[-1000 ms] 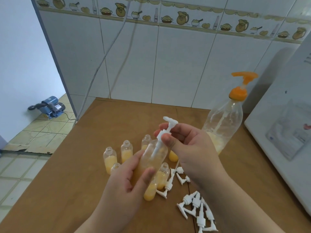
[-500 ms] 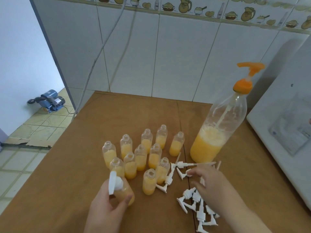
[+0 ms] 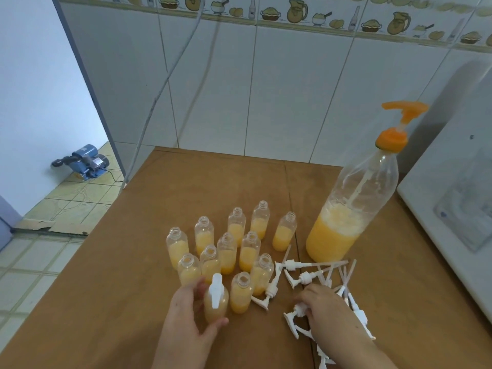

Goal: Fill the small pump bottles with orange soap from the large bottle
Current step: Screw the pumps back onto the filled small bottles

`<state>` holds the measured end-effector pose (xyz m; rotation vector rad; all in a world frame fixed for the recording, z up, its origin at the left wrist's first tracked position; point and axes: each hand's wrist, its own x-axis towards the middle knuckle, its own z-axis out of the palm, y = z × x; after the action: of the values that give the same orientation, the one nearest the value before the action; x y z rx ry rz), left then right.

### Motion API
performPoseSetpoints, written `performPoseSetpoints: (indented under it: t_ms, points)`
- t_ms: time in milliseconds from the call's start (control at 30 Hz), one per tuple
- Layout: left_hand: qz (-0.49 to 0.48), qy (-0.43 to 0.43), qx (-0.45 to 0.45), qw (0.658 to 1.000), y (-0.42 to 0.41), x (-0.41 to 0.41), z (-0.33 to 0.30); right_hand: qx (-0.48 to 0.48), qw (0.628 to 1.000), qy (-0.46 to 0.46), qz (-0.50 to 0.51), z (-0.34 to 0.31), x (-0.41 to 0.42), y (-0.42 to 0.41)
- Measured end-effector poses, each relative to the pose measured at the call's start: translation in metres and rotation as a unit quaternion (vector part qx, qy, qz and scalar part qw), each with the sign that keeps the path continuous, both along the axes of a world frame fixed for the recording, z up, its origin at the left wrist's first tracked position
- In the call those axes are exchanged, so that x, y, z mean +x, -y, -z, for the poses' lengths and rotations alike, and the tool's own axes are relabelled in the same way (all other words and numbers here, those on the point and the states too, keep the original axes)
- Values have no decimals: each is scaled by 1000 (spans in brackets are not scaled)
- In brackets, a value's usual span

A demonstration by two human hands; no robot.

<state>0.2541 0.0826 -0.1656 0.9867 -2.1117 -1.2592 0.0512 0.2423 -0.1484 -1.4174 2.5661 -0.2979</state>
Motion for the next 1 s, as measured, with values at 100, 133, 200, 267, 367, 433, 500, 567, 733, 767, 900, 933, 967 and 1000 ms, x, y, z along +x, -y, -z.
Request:
performPoseSetpoints:
  t_ms: [100,133,200,267,367,433,500,567,733,767,900,933,967,1000]
  points:
    - [-36,-37,-53,997,3,14,9,8,999,-33,-10,1,0,0]
    - [-72,-51,-42,995,6,18,10,18,999,-38,-14,2,0,-1]
    - [-119,-56,-29,991,17,22,12,56,996,-62,-9,7,-1,1]
    - [-112,-19,-8,993,32,21,14,77,993,-88,-23,4,-1,4]
    - [-71,12,56,996,47,10,9,66,991,-109,-47,-2,2,8]
    - [-56,18,79,995,50,3,9,12,994,-101,-42,-18,4,8]
    - [-59,20,88,994,51,-1,9,-54,997,-54,-18,-34,6,4]
    - [-66,6,88,994,51,-4,6,-145,989,3,11,-56,11,-2]
    - [-59,-18,73,995,47,-8,-8,-373,908,145,124,-111,30,-5]
    - [-72,-32,68,995,46,-7,-11,-427,870,200,142,-121,34,-4]
    - [-121,-105,53,986,43,-1,-37,-551,697,435,145,-159,48,5]
    - [-112,-115,23,987,43,0,-46,-563,667,467,139,-165,52,9]
    - [-98,-118,-14,988,42,0,-56,-572,643,492,132,-170,55,13]
    - [-83,-115,-49,989,41,0,-66,-579,626,506,128,-173,57,18]
